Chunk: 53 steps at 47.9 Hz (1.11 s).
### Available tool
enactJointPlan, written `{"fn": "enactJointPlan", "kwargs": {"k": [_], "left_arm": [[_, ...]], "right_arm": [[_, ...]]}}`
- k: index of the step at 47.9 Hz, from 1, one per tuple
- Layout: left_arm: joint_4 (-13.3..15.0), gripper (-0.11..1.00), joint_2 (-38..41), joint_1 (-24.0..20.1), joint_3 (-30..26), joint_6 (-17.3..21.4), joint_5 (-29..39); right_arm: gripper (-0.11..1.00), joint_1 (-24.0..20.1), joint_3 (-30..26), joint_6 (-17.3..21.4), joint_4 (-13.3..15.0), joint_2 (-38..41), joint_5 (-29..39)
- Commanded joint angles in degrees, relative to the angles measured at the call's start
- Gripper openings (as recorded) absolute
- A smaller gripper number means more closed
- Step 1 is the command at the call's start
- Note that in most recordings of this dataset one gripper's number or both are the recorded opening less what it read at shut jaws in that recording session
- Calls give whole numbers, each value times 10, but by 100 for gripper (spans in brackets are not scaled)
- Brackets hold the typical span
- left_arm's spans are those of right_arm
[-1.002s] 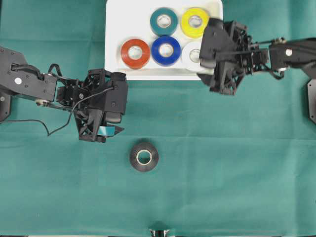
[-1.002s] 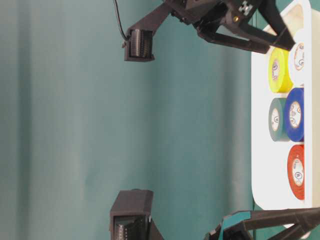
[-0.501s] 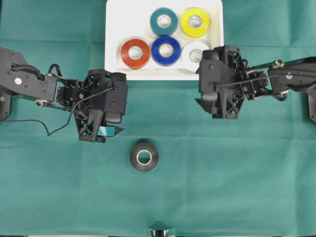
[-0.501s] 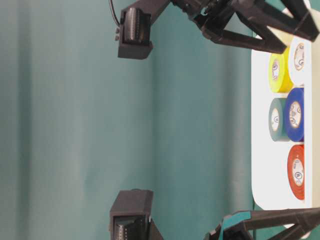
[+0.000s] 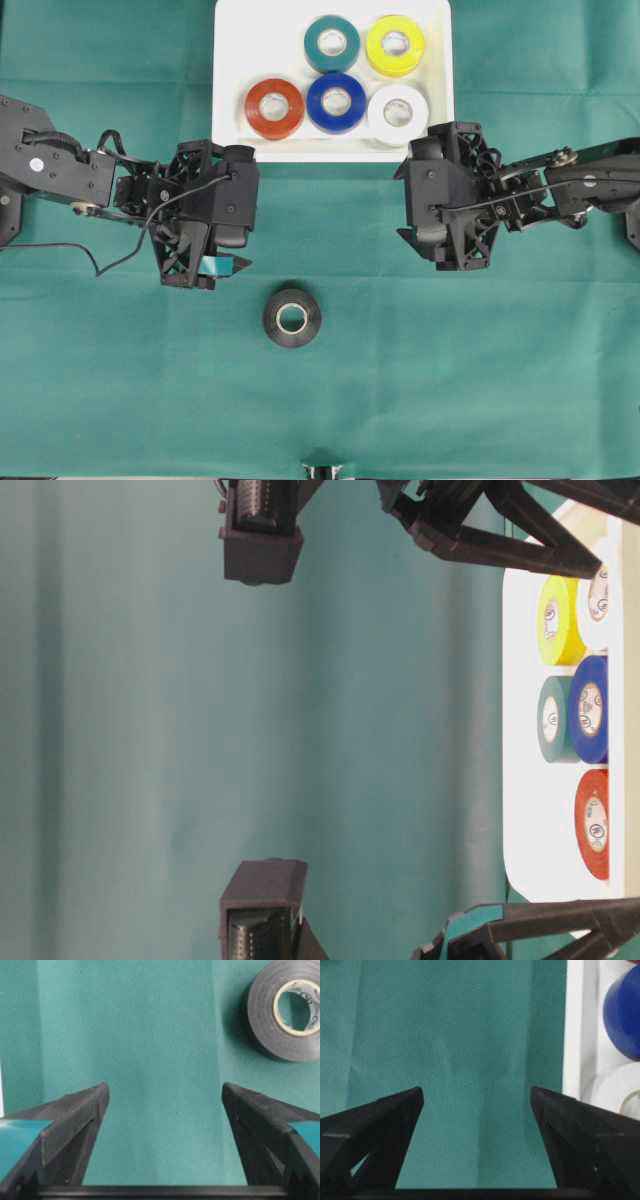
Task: Put the tape alternately from left to right into the white case.
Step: 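Move the left gripper down onto the black roll and grip its hole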
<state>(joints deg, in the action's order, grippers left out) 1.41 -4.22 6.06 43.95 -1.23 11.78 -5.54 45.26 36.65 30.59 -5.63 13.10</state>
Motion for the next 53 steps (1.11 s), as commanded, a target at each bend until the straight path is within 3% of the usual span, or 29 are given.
{"fn": "enactJointPlan", "kwargs": {"k": [1,14,20,44,53], "left_arm": [[2,93,-10,5,-12,-3,-3],[2,93,-4,30,-29,-6,-3],[2,93,10,42,-45,-25,-2],[2,93,61,73,-105,-222,23],[2,93,76,74,-116,-241,40]], "right_arm": [[72,-2,-6,1,-1,-16,-4],[72,-2,-4,1,-1,-17,-3],[72,-2,-4,1,-1,-16,-3],[72,-2,-4,1,-1,-16,-1],[72,-2,-4,0,-1,-16,-2]]}}
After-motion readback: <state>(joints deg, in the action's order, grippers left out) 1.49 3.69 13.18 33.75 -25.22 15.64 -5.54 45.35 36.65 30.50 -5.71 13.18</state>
